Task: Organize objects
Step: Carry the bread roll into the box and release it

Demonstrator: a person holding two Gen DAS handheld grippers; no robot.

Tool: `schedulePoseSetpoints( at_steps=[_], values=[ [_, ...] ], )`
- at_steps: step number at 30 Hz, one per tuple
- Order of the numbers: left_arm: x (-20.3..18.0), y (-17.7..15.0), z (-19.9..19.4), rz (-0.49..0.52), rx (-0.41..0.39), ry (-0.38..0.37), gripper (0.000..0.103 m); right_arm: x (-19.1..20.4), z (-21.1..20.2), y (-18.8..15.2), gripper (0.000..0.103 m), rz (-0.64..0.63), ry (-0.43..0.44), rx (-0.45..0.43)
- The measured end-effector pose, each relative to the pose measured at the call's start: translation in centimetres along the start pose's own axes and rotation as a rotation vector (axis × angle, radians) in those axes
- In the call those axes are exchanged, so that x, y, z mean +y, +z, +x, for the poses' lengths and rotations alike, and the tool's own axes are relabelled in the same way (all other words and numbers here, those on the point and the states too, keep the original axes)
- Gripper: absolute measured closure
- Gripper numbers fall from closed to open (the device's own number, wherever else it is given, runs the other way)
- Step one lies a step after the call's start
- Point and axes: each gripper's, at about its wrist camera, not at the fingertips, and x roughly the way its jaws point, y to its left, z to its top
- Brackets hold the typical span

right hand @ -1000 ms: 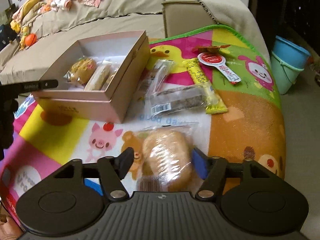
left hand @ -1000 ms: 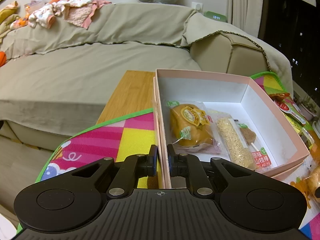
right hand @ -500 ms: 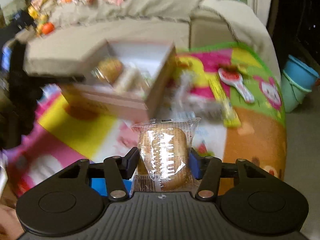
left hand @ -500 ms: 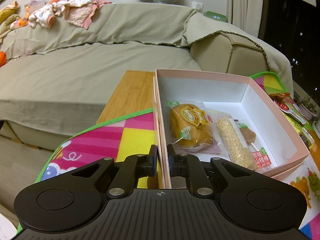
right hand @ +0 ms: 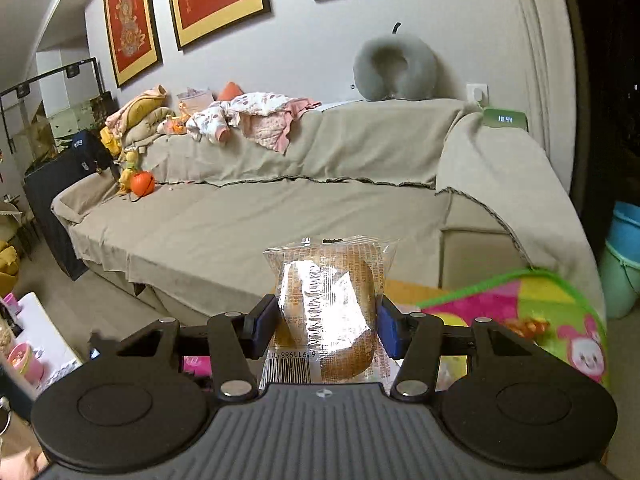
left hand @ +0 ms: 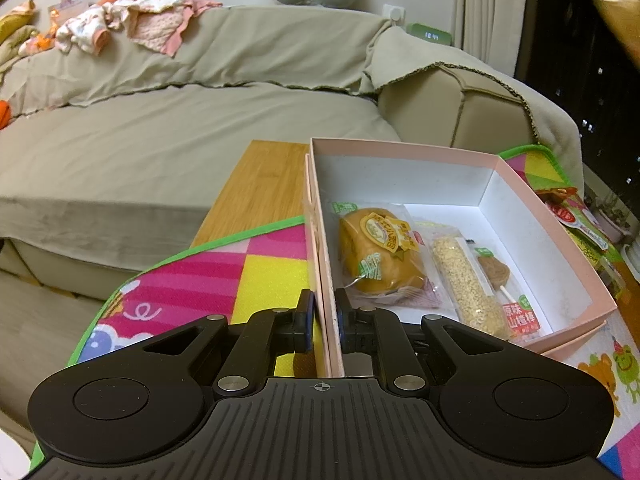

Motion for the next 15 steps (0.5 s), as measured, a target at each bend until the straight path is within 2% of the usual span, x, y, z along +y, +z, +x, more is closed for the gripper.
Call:
schedulePoseSetpoints(
  at_steps=[5, 9, 15],
  values=[
    [0.2, -0.1, -0.1, -0.004, -0.002, -0.011, 0.09, 0.1, 4.6, 1.5, 0.051, 0.017, -0.033, 0.011],
    [0.2, -0.2, -0.1, -0.003, -0.002, -0.014, 0.089, -1.0, 8.1, 1.4, 0.048, 0.054, -0.048, 0.041],
    [0.3, -0.2, 0.0, -0.004, -0.003, -0.019, 0.089, -3.7, 8.9, -0.7, 0.048, 0.147, -0.05, 0.114]
  ],
)
